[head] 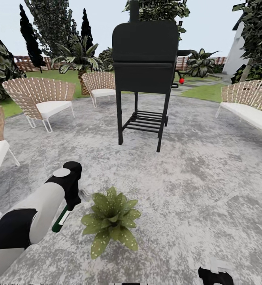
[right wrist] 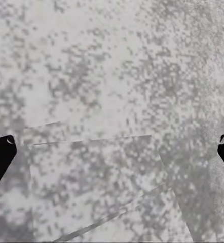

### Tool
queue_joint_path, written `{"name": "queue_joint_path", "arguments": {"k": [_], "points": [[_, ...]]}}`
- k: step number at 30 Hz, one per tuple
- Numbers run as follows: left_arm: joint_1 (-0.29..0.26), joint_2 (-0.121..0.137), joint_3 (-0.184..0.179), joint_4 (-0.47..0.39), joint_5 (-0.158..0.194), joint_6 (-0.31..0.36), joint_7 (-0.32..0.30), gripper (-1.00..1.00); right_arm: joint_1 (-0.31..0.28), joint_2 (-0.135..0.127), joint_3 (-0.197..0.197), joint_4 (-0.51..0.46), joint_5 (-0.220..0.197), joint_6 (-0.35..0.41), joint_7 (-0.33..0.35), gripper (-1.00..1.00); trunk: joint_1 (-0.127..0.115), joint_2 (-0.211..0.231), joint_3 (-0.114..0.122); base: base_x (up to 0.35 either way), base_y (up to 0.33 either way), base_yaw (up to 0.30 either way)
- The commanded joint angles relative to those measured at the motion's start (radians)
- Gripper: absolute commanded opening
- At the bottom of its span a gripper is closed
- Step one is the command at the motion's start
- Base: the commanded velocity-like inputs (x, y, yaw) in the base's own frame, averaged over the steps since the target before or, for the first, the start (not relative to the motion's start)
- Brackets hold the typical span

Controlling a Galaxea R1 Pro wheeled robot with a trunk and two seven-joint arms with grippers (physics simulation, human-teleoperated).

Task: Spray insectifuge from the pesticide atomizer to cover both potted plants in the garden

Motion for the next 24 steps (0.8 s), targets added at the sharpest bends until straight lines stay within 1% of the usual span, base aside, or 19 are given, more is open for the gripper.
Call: {"name": "queue_joint_path", "arguments": {"k": [1,6,8,21,24], "points": [[0.0,-0.001,0.002,-0.001,-0.009,0.011,-0.009,-1.0,-0.001,-0.001,-0.008,0.002,0.009,-0.005,-0.002,1.0,0.0,0.0,-0.001,0.098,-0.156,0.109],[0.0,-0.003,0.002,-0.003,-0.009,0.011,-0.009,-1.0,-0.001,-0.001,-0.008,0.002,0.009,-0.005,-0.002,1.0,0.0,0.0,-0.001,0.14,-0.224,0.023],[0.0,-0.005,0.001,-0.003,-0.009,0.011,-0.009,-1.0,-0.001,-0.001,-0.008,0.002,0.009,-0.005,-0.002,1.0,0.0,0.0,-0.001,0.06,-0.26,0.133],[0.0,-0.005,0.001,-0.004,-0.009,0.012,-0.009,-1.0,-0.001,0.0,-0.008,0.002,0.009,-0.005,-0.002,1.0,0.0,0.0,-0.001,0.004,-0.273,0.267],[0.0,-0.004,0.002,-0.004,-0.009,0.012,-0.009,-1.0,-0.001,0.0,-0.008,0.002,0.009,-0.005,-0.002,1.0,0.0,0.0,-0.001,-0.08,-0.275,0.277]]}}
